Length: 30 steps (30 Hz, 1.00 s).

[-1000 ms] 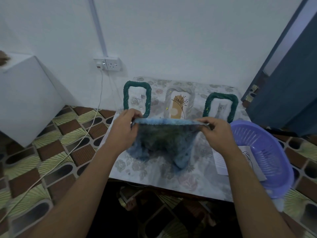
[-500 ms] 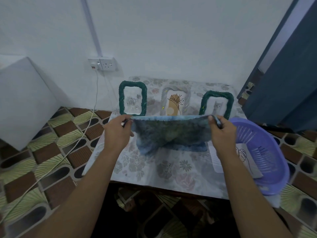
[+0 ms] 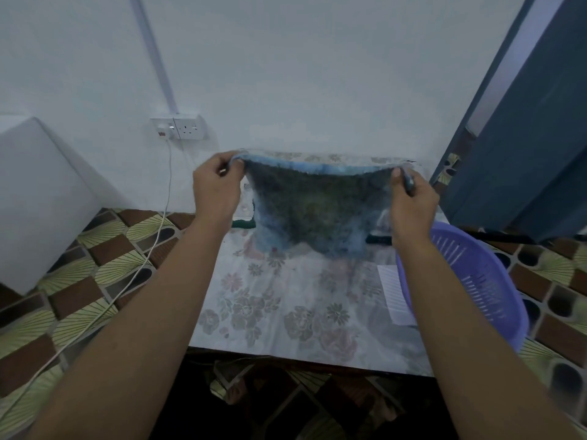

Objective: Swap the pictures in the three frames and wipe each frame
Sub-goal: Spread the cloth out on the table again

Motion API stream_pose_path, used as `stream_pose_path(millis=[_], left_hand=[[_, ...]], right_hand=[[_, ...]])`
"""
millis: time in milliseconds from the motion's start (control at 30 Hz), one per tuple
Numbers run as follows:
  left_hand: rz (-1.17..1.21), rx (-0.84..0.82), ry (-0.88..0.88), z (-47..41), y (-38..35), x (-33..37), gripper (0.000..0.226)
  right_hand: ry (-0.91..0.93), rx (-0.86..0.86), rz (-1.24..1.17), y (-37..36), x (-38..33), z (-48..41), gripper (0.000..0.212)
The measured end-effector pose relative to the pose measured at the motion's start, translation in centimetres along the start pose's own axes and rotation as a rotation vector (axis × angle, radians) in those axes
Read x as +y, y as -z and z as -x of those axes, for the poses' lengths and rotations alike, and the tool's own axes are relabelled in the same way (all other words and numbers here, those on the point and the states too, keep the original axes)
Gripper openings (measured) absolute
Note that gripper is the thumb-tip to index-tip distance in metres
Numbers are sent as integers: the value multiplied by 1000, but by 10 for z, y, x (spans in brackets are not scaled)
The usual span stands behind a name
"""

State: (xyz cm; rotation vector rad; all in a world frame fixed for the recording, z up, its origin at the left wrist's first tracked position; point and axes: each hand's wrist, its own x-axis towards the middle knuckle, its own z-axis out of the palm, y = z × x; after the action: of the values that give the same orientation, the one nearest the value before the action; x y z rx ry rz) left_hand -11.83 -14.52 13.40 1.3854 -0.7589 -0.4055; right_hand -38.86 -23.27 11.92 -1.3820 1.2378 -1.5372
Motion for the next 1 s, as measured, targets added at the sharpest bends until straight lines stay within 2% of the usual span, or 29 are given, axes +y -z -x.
stream_pose_path(millis=[100, 200, 267, 400, 500, 600, 733, 800, 933, 1000], left_hand=[[-6, 21, -77, 8, 7, 5, 13], [-97, 20, -105, 28, 21, -8, 12], [-209, -3, -97, 44, 32, -28, 9], [-530, -83, -94, 72, 51, -74, 7], [-780, -227, -140, 88, 65, -108, 6], [-892, -389, -102, 97, 78, -132, 10], [-1052, -545, -75, 107, 88, -146, 31], [-1112, -618, -86, 109, 92, -145, 34], [-1053, -781, -73, 104, 102, -150, 49], [-1011, -850, -25, 102, 107, -154, 48]], right_hand=[[60, -4, 0, 6, -1, 5, 12], [67, -85, 33, 13, 13, 19, 18], [55, -169, 75, 18, 29, 32, 17], [8, -379, 324, 28, 56, 58, 24], [-61, -510, 461, 32, 74, 74, 38], [-120, -715, 620, 30, 91, 82, 43], [-153, -921, 706, 31, 107, 90, 43], [-161, -967, 724, 33, 114, 92, 42], [-167, -982, 707, 39, 119, 93, 42], [-174, -1003, 702, 42, 120, 94, 41]])
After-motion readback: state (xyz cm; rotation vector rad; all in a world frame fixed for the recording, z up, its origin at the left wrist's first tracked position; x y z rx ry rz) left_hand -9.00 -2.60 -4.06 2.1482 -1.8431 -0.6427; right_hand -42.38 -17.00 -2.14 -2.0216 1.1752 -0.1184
